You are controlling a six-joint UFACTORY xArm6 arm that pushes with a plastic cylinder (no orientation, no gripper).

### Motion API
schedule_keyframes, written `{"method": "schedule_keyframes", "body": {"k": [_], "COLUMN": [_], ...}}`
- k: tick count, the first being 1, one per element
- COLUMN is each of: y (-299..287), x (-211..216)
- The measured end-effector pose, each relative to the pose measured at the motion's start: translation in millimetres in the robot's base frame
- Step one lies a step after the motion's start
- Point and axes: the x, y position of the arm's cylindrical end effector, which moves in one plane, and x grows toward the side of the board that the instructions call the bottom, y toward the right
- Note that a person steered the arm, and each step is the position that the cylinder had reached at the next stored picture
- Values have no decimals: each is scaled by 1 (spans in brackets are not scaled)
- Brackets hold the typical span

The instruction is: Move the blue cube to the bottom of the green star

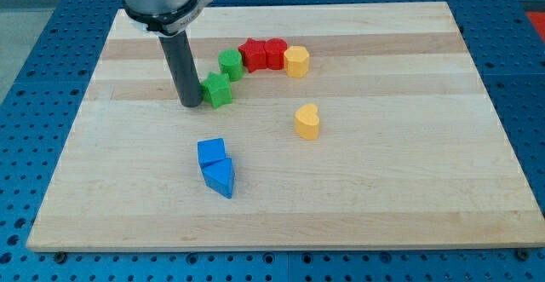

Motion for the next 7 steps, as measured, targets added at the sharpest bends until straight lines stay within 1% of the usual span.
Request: {"method": "schedule_keyframes", "body": {"k": [2, 3, 4, 5, 6, 7], "y": [1, -1, -10, -8, 33, 45], "x": [-2, 14, 76, 124, 159, 150]}}
